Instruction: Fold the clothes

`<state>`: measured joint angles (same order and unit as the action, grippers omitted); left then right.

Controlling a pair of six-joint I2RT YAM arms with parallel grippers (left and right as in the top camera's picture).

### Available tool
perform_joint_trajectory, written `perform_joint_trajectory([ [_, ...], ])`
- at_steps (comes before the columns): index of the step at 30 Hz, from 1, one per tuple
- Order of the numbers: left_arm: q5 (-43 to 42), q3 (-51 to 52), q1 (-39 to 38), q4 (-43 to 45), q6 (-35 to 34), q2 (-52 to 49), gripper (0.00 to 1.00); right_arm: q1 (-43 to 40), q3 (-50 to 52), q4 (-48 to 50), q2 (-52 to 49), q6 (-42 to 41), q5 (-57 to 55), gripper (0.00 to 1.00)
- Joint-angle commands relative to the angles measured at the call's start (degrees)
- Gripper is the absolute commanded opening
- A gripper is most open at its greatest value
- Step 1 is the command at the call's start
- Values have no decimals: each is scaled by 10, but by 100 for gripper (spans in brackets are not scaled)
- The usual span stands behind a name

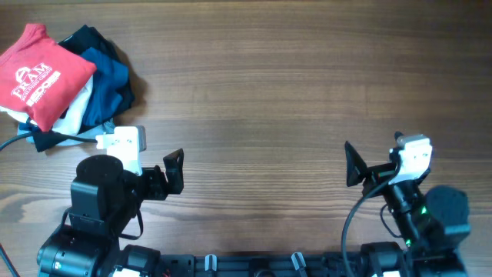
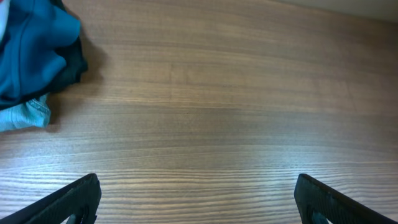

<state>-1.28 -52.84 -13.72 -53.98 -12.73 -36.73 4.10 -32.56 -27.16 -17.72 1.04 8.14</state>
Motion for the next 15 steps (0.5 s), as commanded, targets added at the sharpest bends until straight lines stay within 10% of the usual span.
perform_joint_trajectory([
  [1,7,3,0,0,3,2,100,5,70,66,82,20,25,100],
  [15,7,3,0,0,3,1,100,5,279,312,176,35,19,100],
])
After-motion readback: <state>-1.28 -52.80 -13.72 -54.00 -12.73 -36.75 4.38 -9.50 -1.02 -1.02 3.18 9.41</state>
